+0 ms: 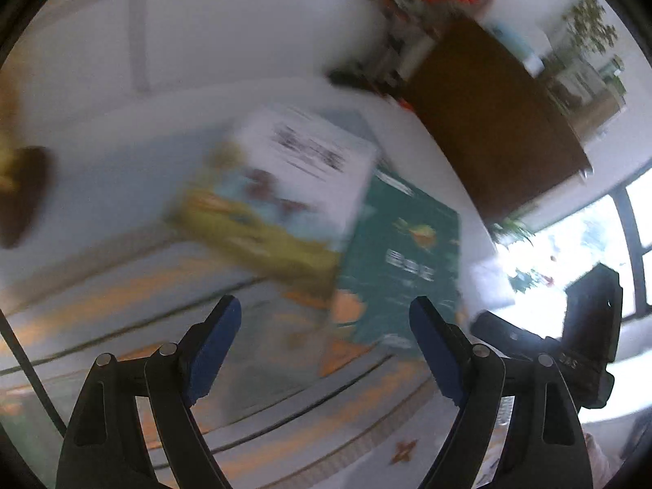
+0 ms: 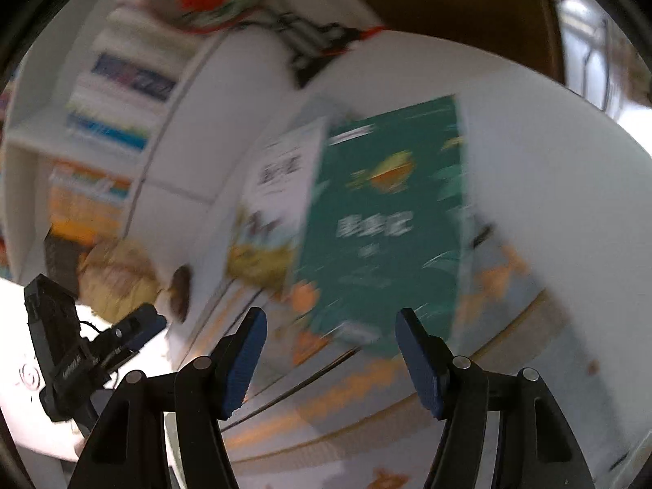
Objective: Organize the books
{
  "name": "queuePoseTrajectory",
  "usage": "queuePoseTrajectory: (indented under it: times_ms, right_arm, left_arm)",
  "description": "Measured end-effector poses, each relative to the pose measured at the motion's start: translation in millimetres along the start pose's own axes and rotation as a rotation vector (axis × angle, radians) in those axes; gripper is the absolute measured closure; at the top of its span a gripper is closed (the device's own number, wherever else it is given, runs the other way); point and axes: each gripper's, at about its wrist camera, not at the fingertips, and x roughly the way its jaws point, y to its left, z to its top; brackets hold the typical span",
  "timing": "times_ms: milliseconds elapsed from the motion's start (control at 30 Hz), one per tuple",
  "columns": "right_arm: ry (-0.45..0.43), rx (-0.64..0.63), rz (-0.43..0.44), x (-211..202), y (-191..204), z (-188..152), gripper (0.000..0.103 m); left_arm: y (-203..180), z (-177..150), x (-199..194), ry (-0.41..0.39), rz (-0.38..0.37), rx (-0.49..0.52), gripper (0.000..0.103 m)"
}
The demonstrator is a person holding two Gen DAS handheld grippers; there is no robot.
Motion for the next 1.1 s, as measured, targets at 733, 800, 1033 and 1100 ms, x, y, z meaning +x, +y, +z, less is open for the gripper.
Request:
queuePoseTrajectory:
  times_ms: [733,800,1033,1100]
  right_arm:
    - [0.089,-0.135,0.048,32.7,-41.1,28.8,0.007]
    - [0.161,-0.230,0.082,32.4,-39.3,21.9,0.007]
    - [0.209,-0.171,0.257,29.2,-63.3,28.2,0.005]
    - [0.194,-0.105,0.308,28.6,-70.5,28.4,0.002]
  left_arm:
    - [-58.2,-89.1,79.3,0.226,-0.098,0.119,0.008]
    - [-56.6,-106.0,72.0,0.201,-0.092,0.133,0.008]
    - [-40.8,-89.9,71.8,0.121,-0.139,-0.032,0.008]
    - [-35.8,-81.4,73.0,0.121,-0.151,-0.062,0.006]
